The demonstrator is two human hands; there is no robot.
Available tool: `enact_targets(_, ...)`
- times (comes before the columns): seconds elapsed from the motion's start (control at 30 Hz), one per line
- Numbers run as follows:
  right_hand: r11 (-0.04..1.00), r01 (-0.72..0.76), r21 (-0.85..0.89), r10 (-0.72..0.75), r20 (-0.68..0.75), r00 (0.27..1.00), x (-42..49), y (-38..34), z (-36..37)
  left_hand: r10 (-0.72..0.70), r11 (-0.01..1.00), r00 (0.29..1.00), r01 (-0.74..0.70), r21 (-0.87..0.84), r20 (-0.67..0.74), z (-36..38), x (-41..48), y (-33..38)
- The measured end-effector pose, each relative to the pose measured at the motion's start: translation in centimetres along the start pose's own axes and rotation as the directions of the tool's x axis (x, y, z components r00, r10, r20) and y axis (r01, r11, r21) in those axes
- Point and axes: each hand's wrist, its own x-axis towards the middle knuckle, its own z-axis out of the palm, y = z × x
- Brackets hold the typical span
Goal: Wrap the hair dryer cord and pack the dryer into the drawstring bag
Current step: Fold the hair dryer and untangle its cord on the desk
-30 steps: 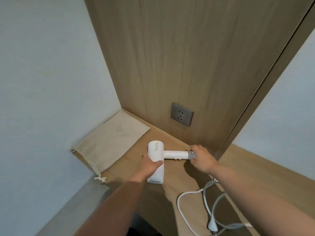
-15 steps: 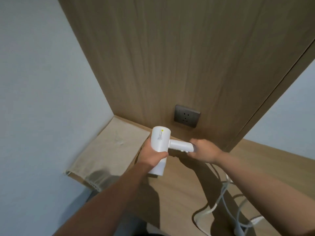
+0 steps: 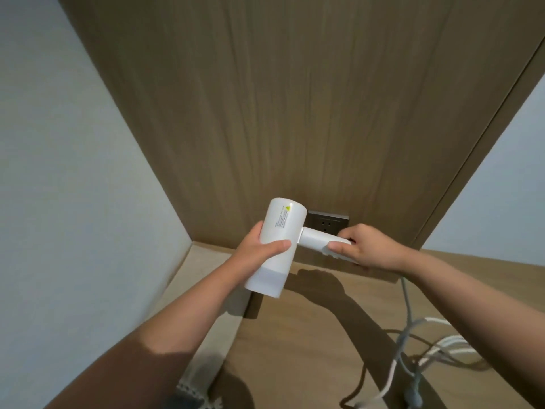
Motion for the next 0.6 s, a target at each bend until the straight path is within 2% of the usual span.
enact_targets(0.1,1.0,-0.001,0.027,0.002,-0.042,0.999,-0.7,-0.2,-0.6,0.038,0.999,0.999,-0.038,-0.022,-0.002,0.3,-0.3,1.0)
enact_targets(0.3,0.993,0.003,0.114,0.009,-0.111,0.994,-3.4,0.4,-2.3,0.099,0.989,0.984,-0.114,-0.096,-0.151,3.5,-2.8,2.9)
enact_targets(0.37,0.991,0.003,0.13,0.015,-0.137,0.99,-4.6,0.3,-2.8,0.087,0.985,0.978,-0.114,-0.133,-0.191,5.2,-3.6,3.4)
enact_targets(0.5,0.977,-0.003,0.213,0.064,-0.278,0.959,-6.7,-0.1,-2.9,0.041,0.951,0.95,-0.131,-0.278,-0.309,9.2,-4.6,5.0)
enact_targets(0.6,0.971,-0.009,0.238,0.069,-0.246,0.967,-8.4,0.1,-3.4,0.058,0.954,0.95,-0.143,-0.264,-0.307,10.8,-5.3,5.5)
